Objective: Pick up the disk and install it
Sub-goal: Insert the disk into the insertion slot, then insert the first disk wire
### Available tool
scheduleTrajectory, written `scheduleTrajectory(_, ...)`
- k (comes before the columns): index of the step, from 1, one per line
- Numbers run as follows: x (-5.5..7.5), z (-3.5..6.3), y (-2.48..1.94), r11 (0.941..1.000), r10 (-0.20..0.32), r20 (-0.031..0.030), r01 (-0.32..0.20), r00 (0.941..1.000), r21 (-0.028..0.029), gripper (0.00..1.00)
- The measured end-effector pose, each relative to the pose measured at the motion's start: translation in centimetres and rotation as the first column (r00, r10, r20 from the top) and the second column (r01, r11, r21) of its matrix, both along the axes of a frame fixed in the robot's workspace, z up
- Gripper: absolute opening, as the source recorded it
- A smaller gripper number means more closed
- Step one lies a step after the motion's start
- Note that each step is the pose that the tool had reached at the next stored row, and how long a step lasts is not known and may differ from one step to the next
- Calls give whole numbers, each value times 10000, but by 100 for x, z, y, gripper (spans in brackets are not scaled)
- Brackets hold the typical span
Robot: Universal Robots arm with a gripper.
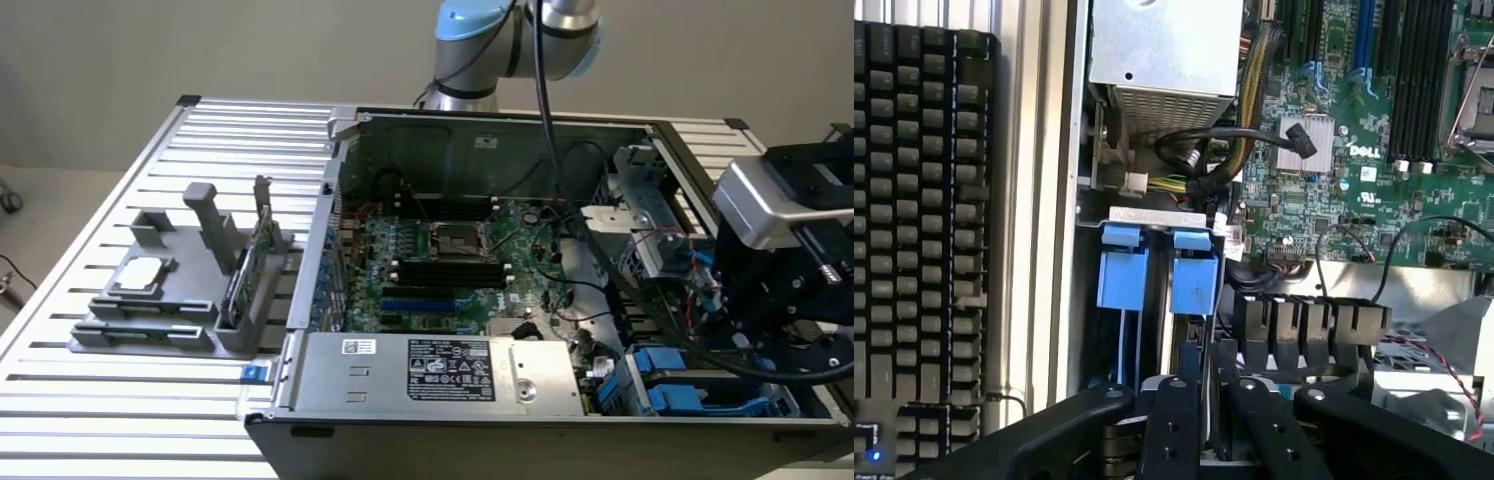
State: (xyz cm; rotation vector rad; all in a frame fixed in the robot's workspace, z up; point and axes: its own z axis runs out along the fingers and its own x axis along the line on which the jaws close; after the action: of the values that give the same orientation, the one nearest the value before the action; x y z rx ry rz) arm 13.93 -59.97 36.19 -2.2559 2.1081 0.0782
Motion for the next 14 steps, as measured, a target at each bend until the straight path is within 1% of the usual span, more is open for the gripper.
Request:
scheduleTrajectory(2, 0, 46, 0, 10000, 0, 0, 0, 10000, -2, 19)
scheduleTrajectory(4, 0, 47, 0, 10000, 1, 0, -1, 10000, 6, 19)
scheduleTrajectory(14, 0, 48, 0, 10000, 0, 0, 0, 10000, 5, 19)
